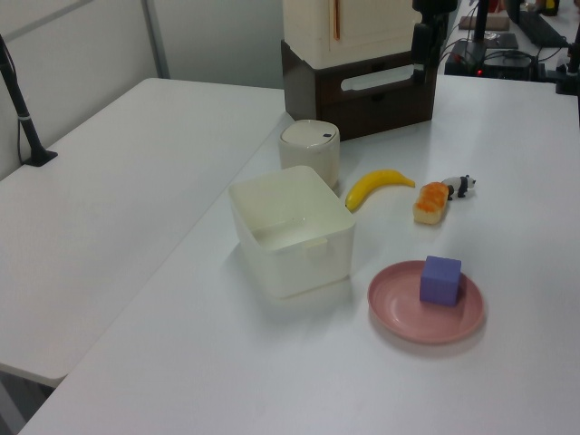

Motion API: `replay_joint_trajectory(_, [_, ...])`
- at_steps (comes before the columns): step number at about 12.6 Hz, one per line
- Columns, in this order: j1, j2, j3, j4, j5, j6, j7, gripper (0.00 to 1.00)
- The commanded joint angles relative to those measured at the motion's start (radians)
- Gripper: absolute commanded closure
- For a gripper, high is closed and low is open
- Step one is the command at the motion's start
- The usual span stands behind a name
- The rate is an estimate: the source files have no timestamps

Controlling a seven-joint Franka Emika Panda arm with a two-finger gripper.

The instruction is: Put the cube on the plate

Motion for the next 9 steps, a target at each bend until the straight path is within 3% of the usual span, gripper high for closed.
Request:
replay_joint_trajectory(1, [-0.005,-0.017,-0.004,-0.001,-0.052,-0.039,-0.028,0.00])
replay_joint_trajectory(3, [-0.011,-0.015,-0.013,-0.012,-0.053,0.043,-0.027,0.00])
replay_joint_trajectory(9, [-0.011,-0.015,-0.017,-0.017,-0.048,0.053,0.090,0.00])
